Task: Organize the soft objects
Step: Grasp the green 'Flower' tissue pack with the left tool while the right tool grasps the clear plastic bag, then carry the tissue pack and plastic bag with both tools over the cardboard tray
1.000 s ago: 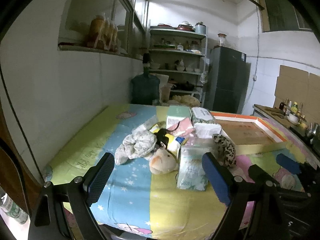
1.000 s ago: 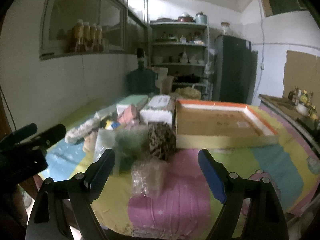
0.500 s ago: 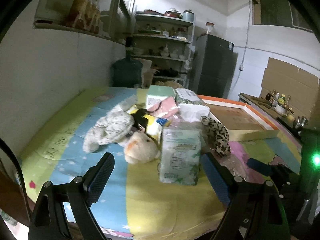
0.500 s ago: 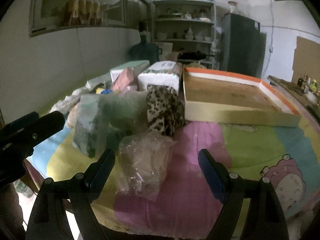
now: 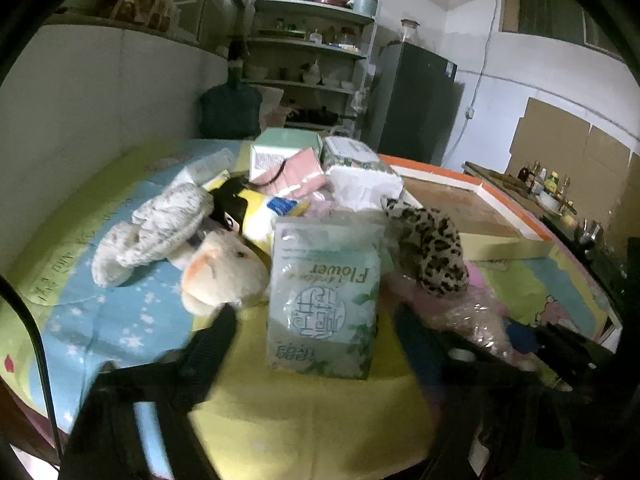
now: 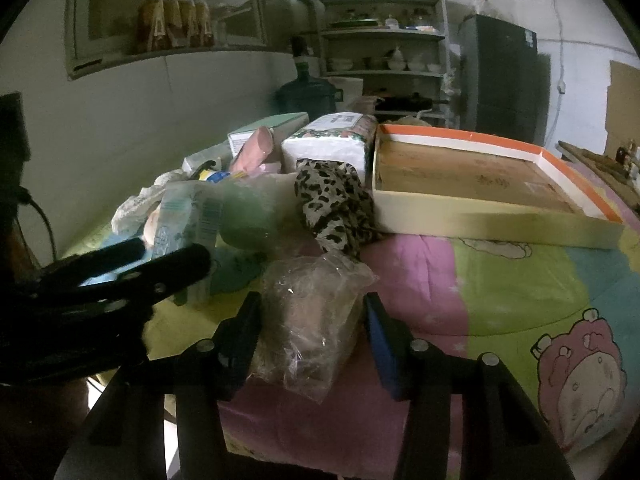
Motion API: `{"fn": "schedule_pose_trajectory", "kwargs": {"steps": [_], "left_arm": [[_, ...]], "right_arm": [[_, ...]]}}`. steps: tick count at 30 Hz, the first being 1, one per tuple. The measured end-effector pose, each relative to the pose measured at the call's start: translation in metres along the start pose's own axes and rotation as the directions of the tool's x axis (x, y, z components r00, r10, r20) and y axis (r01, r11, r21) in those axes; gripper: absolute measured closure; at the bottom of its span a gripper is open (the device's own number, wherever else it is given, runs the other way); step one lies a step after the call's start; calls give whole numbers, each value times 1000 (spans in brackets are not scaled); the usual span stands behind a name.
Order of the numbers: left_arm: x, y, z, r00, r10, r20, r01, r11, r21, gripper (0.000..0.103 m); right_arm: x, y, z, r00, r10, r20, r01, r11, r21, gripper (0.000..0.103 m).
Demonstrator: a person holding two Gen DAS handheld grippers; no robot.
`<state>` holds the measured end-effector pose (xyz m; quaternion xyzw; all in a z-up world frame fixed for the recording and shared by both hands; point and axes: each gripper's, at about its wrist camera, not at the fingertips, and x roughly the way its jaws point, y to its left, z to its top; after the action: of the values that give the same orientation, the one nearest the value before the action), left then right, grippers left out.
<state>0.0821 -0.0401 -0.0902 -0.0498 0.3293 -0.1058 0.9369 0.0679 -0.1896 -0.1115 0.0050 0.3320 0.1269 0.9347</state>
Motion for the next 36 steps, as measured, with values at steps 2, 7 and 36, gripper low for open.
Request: {"fn": "schedule_pose_trajectory", "kwargs": {"steps": [2,7,36], "left_arm": [[5,2,-1,1000,0,-11,0,1000,-8,53],[0,4,0,1000,5,18,-5,1000,-19,57],[-11,-44,74,991,-25,134,19,999,46,59]], "right_arm": [[-1,-1,0,1000,2,2,-2,1000,-3,51],[-5,-4,1,1000,13,11,-13,1000,3,52],[-42,-44,56,988,17,156,-24,999,44,52]]}}
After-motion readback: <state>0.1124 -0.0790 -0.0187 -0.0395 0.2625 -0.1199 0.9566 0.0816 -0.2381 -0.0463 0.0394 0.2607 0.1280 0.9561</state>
